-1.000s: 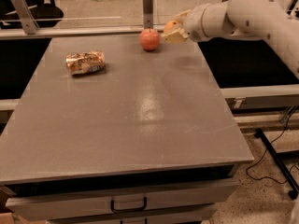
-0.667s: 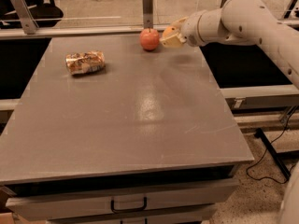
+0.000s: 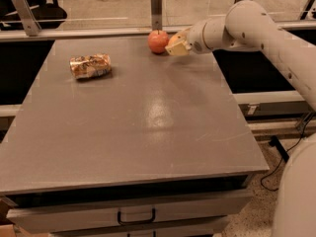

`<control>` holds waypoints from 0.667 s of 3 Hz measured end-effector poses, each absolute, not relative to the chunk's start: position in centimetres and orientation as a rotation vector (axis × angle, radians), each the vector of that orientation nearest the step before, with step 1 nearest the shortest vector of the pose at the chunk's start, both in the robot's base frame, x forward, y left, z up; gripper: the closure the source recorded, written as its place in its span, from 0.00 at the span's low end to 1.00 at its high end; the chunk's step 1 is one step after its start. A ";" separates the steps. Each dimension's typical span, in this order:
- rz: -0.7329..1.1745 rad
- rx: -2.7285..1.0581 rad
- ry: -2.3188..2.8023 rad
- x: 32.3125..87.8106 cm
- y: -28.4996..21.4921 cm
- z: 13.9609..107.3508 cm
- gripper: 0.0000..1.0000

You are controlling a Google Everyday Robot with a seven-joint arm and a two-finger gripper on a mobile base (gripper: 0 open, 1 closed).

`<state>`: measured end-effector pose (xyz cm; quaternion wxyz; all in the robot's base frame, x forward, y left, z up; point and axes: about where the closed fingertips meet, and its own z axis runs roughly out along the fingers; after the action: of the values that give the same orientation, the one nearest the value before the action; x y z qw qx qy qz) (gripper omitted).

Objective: Move orange near apple

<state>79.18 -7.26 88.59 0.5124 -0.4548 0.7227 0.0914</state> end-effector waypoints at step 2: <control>0.248 -1.089 1.774 80.1 -6.4 86.8 0.12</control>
Offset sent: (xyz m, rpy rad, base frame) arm 0.0126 0.0093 -0.0221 0.0130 0.0560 -0.0053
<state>80.07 -6.44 86.83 0.4992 -0.4500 0.7333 0.1027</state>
